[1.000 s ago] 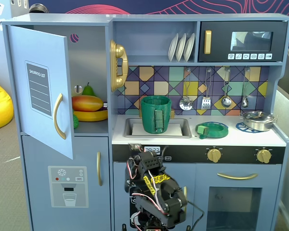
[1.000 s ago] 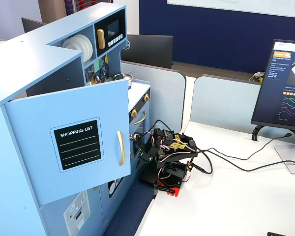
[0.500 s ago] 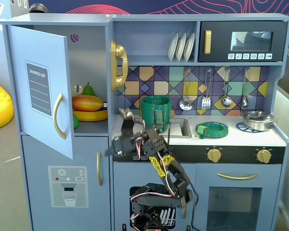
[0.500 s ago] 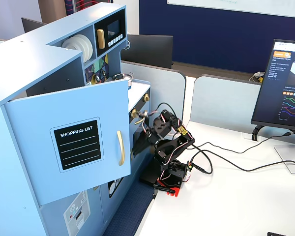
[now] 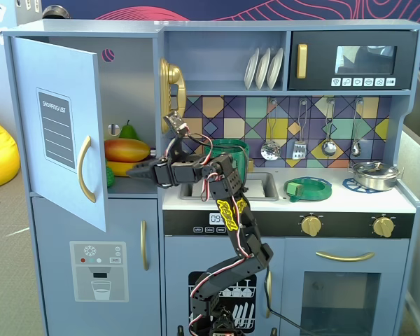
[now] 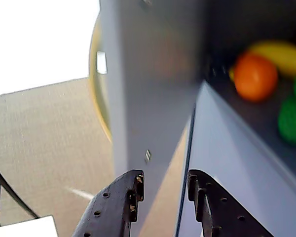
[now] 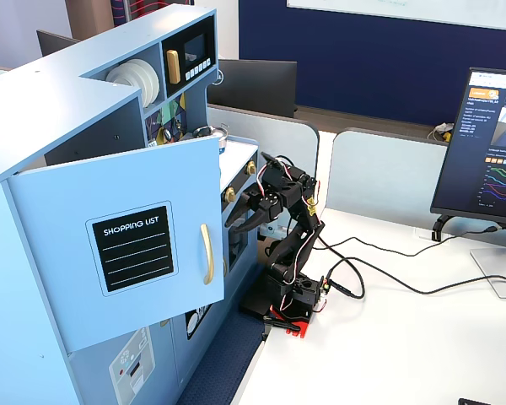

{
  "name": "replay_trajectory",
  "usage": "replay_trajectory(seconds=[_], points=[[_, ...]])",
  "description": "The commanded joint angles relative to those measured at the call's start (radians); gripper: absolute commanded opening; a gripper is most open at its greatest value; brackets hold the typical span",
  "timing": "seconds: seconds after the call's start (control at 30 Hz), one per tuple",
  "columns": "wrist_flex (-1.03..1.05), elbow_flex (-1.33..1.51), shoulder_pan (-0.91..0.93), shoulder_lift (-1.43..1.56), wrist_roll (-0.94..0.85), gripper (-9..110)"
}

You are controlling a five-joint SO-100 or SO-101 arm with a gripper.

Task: Close the left cabinet door

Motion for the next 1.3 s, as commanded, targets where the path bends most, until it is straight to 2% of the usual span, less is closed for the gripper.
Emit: replay_trajectory(seconds=[0.0,0.37,0.7,0.9,1.27], points=[[-0.074,-0.114,-0.083,-0.066,-0.149,0],[-0.141,-0.215,-0.252,-0.184,-0.305,0],[-0.215,-0.293,-0.328,-0.347,-0.31,0],[-0.187,-0.443,-0.264,-0.463,-0.268,0],[-0.178,-0.445,-0.141,-0.446,-0.27,0]])
